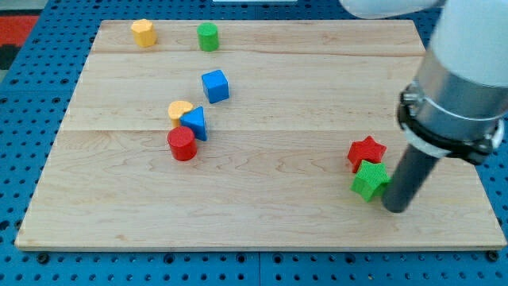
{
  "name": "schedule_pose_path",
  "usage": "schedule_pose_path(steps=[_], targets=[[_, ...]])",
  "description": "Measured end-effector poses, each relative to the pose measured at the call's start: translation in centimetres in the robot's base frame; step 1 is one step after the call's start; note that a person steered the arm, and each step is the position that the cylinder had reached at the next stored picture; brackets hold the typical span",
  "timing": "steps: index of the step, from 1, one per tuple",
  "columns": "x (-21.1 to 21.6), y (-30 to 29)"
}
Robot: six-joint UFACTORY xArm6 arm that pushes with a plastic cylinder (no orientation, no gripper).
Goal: Push yellow heart to the top left of red star
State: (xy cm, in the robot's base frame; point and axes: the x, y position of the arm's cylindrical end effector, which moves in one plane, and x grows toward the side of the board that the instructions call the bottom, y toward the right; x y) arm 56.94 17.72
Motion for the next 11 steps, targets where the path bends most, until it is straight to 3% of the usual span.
schedule_pose_path(steps=[1, 2, 5, 6, 8, 9, 10, 11], targets=[[1.9, -9.2], [1.1, -21.9], [-13.2, -36.6], [-15.7, -32.5], [-13.3, -16.2], [-13.4, -16.2], [-16.1, -20.9], [-15.4, -14.7]])
